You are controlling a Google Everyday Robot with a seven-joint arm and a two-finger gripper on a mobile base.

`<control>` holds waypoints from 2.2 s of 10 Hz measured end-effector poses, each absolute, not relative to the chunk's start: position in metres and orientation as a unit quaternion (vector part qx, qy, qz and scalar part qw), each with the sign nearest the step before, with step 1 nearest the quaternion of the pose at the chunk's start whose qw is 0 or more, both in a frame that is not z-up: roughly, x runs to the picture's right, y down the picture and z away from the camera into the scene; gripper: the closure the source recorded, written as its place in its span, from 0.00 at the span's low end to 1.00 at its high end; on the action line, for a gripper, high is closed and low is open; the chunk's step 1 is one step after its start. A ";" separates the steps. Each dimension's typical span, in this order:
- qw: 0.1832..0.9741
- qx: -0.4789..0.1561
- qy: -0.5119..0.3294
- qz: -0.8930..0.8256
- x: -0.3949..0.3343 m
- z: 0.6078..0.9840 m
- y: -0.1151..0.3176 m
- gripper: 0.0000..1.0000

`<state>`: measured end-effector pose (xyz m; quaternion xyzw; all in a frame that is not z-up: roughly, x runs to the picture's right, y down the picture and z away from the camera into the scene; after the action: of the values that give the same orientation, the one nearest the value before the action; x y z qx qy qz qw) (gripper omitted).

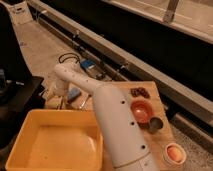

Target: Wipe tray with brush

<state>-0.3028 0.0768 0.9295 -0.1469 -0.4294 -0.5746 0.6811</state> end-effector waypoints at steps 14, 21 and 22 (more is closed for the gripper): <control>0.677 -0.136 -0.423 -0.587 -0.294 0.928 0.073 1.00; 0.703 -0.074 -0.368 -0.604 -0.262 0.861 0.002 1.00; 0.708 -0.071 -0.362 -0.603 -0.250 0.852 -0.003 1.00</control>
<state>-0.2497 -0.0032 0.8519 -0.0712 -0.3621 -0.6027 0.7076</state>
